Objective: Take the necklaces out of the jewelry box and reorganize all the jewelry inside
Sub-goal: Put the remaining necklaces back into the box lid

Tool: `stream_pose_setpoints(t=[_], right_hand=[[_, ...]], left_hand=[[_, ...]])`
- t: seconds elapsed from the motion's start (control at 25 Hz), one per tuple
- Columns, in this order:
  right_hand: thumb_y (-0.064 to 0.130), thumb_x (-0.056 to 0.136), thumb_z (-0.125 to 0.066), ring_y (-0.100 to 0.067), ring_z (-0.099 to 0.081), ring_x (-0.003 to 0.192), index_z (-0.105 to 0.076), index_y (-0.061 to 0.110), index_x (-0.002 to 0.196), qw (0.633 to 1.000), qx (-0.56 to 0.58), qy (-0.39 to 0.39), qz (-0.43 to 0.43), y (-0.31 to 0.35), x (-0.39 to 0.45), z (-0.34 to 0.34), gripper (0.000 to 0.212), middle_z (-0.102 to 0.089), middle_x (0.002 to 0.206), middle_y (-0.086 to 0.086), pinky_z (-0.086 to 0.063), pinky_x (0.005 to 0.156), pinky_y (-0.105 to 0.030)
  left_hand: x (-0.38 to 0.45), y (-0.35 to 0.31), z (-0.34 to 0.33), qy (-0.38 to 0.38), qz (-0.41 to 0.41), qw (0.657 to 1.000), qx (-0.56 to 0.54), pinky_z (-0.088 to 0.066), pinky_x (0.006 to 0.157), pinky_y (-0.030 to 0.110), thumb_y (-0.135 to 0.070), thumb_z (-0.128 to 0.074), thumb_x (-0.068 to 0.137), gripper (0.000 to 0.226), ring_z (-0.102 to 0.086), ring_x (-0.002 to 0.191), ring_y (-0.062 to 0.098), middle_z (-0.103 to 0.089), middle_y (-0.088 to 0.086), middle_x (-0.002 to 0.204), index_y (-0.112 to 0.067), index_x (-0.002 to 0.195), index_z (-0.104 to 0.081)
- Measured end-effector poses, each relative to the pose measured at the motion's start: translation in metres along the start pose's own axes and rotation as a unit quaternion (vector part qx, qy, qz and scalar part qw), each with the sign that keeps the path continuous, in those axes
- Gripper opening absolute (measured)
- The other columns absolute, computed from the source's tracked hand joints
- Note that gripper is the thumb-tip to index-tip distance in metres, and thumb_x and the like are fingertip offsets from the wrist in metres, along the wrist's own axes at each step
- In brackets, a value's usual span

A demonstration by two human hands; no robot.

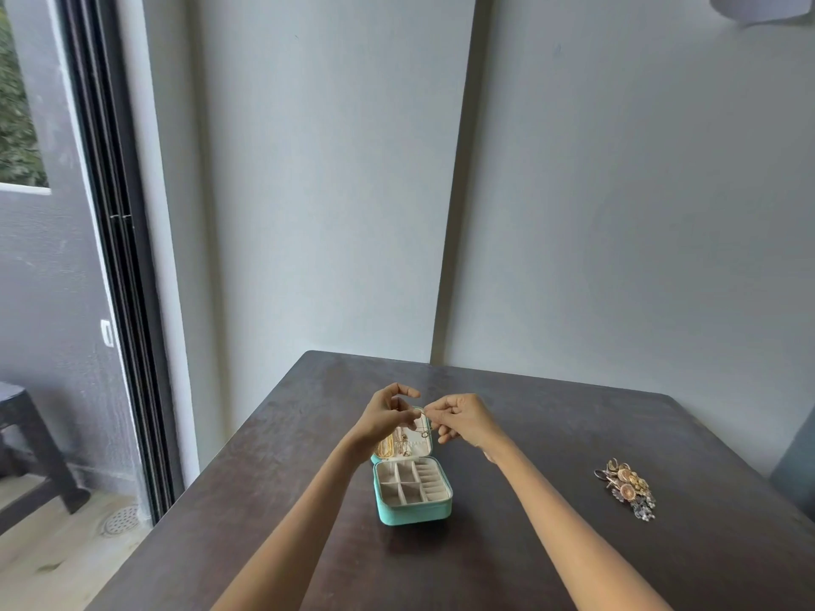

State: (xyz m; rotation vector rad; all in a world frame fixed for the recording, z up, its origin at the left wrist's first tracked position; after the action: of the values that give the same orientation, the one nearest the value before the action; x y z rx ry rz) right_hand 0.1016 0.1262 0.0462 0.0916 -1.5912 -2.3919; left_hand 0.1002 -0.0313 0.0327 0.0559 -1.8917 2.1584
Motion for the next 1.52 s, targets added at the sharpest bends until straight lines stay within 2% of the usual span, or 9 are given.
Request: stream_pose_setpoints(t=[0.24, 0.48, 0.64, 0.84, 0.92, 1.04, 1.12, 1.28, 1.52], right_hand=[[0.021, 0.084, -0.068, -0.009, -0.06, 0.056, -0.071, 0.01, 0.093, 0.995, -0.099, 0.026, -0.005, -0.005, 0.004, -0.003, 0.014, -0.066, 0.068, -0.002, -0.056, 0.06, -0.024], [0.022, 0.088, -0.063, -0.008, -0.061, 0.059, -0.072, 0.014, 0.09, 0.992, -0.124, 0.017, 0.005, -0.005, 0.003, -0.008, 0.012, -0.066, 0.068, 0.002, -0.05, 0.052, -0.019], [0.02, 0.088, -0.064, -0.006, -0.059, 0.057, -0.071, 0.01, 0.091, 0.993, -0.118, 0.008, 0.006, -0.006, 0.001, -0.013, 0.013, -0.066, 0.069, 0.001, -0.047, 0.048, -0.016], [0.018, 0.089, -0.061, -0.002, -0.053, 0.053, -0.071, 0.014, 0.086, 0.995, -0.103, -0.005, 0.015, -0.001, 0.004, -0.014, 0.011, -0.066, 0.068, 0.004, -0.042, 0.044, -0.016], [0.017, 0.089, -0.061, 0.0, -0.05, 0.05, -0.071, 0.012, 0.086, 0.996, -0.088, -0.012, 0.02, 0.003, 0.004, -0.012, 0.012, -0.065, 0.067, 0.005, -0.037, 0.044, -0.013], [0.015, 0.089, -0.06, 0.006, -0.049, 0.045, -0.071, 0.006, 0.089, 0.998, -0.061, -0.023, 0.026, 0.01, 0.004, -0.011, 0.013, -0.065, 0.069, 0.001, -0.035, 0.046, -0.007], [0.014, 0.089, -0.06, 0.006, -0.049, 0.045, -0.071, 0.003, 0.091, 0.998, -0.047, -0.022, 0.029, 0.014, 0.003, -0.011, 0.015, -0.066, 0.072, -0.002, -0.036, 0.047, -0.006], [0.011, 0.089, -0.06, 0.007, -0.051, 0.045, -0.07, -0.001, 0.092, 0.999, -0.034, -0.025, 0.033, 0.014, 0.001, -0.013, 0.016, -0.066, 0.075, -0.007, -0.038, 0.049, -0.005], [0.011, 0.087, -0.061, 0.007, -0.052, 0.048, -0.071, 0.003, 0.079, 0.998, -0.057, -0.022, 0.027, 0.004, -0.005, -0.017, 0.015, -0.066, 0.072, -0.005, -0.039, 0.054, -0.006]], left_hand=[[-0.002, 0.002, 0.002, 0.006, 0.0, 1.0, -0.011, -0.052, 0.06, 0.017, 0.01, -0.06, 0.083, 0.025, -0.061, 0.051, 0.006, -0.055, 0.011, 0.067, -0.003, 0.103, -0.053], [-0.01, 0.015, -0.001, 0.03, 0.021, 0.999, -0.015, -0.053, 0.073, 0.024, -0.004, -0.061, 0.088, 0.022, -0.064, 0.07, 0.012, -0.066, 0.008, 0.083, -0.008, 0.108, -0.055], [-0.006, 0.019, 0.009, -0.045, 0.029, 0.999, 0.005, -0.05, 0.067, 0.023, -0.001, -0.055, 0.089, 0.013, -0.06, 0.068, 0.013, -0.063, 0.005, 0.08, -0.01, 0.099, -0.058], [-0.008, 0.029, 0.033, -0.237, 0.037, 0.961, 0.134, -0.047, 0.075, 0.028, -0.004, -0.052, 0.084, 0.023, -0.059, 0.087, 0.018, -0.063, 0.002, 0.092, -0.011, 0.104, -0.06], [-0.008, 0.044, 0.037, -0.251, 0.08, 0.955, 0.14, -0.047, 0.085, 0.033, -0.009, -0.054, 0.085, 0.03, -0.058, 0.1, 0.023, -0.061, 0.008, 0.107, -0.009, 0.116, -0.053], [-0.005, 0.064, 0.033, -0.195, 0.157, 0.962, 0.105, -0.045, 0.095, 0.037, -0.022, -0.058, 0.09, 0.045, -0.057, 0.111, 0.028, -0.059, 0.014, 0.118, -0.006, 0.127, -0.039], [-0.004, 0.07, 0.032, -0.176, 0.188, 0.963, 0.08, -0.047, 0.086, 0.033, -0.027, -0.057, 0.091, 0.047, -0.058, 0.107, 0.027, -0.058, 0.014, 0.118, -0.007, 0.128, -0.037], [-0.008, 0.076, 0.037, -0.154, 0.175, 0.972, -0.013, -0.045, 0.055, 0.024, -0.023, -0.06, 0.09, 0.037, -0.056, 0.07, 0.017, -0.062, 0.016, 0.109, -0.004, 0.12, -0.049], [-0.023, 0.076, 0.041, -0.156, 0.099, 0.975, -0.122, -0.047, 0.053, 0.017, -0.014, -0.065, 0.087, 0.032, -0.054, 0.063, 0.011, -0.065, 0.013, 0.098, -0.003, 0.115, -0.056]])
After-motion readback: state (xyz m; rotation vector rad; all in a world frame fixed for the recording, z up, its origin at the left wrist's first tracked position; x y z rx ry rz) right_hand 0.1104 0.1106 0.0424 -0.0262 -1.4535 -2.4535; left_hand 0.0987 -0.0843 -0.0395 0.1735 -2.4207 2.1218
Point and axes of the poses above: each hand's wrist, its own x-axis towards the middle knuckle, its own z-axis out of the back of the hand, y = z × x, the point moved 4 cm from there along x, towards the middle knuckle
